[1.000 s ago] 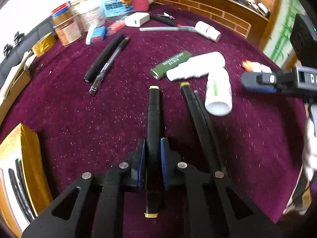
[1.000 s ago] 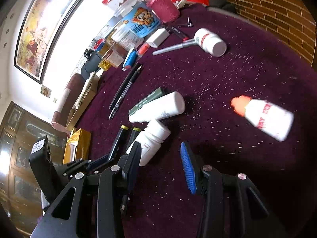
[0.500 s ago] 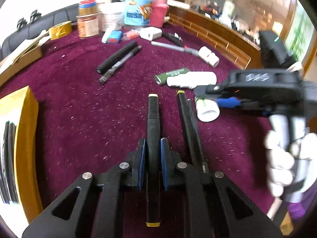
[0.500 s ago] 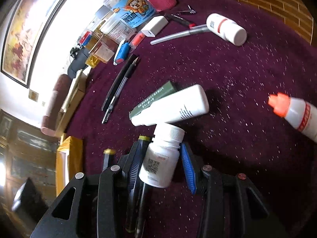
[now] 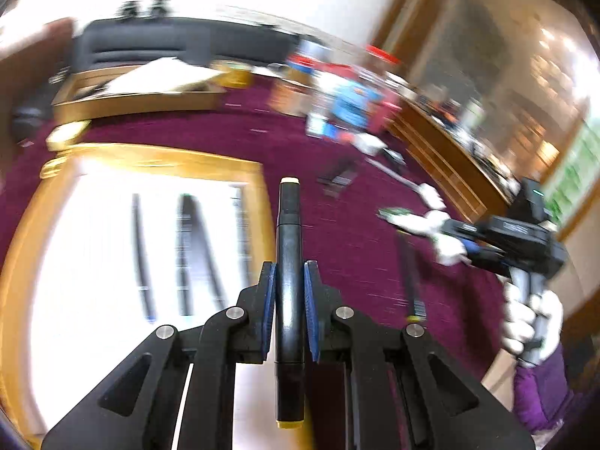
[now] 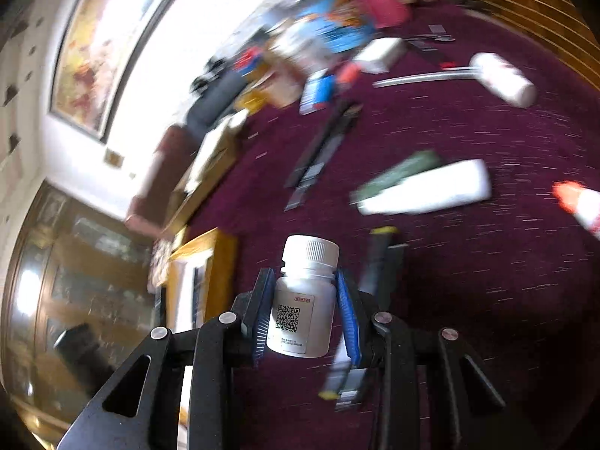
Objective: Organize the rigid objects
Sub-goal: 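Carry the pill bottle and markers into the box and open both grippers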
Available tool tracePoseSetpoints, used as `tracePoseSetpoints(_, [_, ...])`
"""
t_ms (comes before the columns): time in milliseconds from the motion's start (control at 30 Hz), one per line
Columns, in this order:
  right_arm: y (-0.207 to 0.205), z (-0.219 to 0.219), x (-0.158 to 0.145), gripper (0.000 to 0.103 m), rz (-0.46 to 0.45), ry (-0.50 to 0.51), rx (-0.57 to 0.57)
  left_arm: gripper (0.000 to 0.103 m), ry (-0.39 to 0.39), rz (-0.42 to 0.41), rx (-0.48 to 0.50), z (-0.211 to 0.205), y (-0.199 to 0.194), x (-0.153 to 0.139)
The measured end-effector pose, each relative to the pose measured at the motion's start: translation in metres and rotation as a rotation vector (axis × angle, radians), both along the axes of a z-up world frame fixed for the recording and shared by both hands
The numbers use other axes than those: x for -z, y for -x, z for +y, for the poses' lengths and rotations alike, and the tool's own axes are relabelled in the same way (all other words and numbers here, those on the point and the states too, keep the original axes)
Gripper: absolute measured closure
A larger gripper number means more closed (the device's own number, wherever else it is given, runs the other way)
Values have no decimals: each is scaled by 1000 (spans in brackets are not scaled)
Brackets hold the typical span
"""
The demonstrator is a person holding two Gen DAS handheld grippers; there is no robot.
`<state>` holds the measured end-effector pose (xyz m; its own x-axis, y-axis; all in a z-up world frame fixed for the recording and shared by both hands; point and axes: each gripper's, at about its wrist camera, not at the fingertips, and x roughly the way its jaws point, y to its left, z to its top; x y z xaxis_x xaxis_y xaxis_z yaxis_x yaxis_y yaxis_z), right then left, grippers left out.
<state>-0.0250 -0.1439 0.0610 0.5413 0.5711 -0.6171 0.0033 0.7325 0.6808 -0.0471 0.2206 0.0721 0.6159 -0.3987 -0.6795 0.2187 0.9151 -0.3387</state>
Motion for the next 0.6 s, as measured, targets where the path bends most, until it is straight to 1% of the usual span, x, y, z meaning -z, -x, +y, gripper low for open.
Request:
tracePoseSetpoints(100, [-7,44,-7,73,-10,8,-89,91,12,62,-84,44,-10,14])
tracePoseSetpoints(233, [-20,109,-7,73,3,24,-193,91,1,118,-164,79,-25,34])
tracePoseSetpoints(400, [-32,179,-6,73,9,70,-299,91,12,146,-217,100,-45,49])
tracePoseSetpoints(467, [-37,208,-5,73,13,89,-338,91,48,166,-222,108,-54,53])
tracePoseSetpoints(600, [-45,250,-1,73,20,108,-395,91,52,179,-229,119,-58,55])
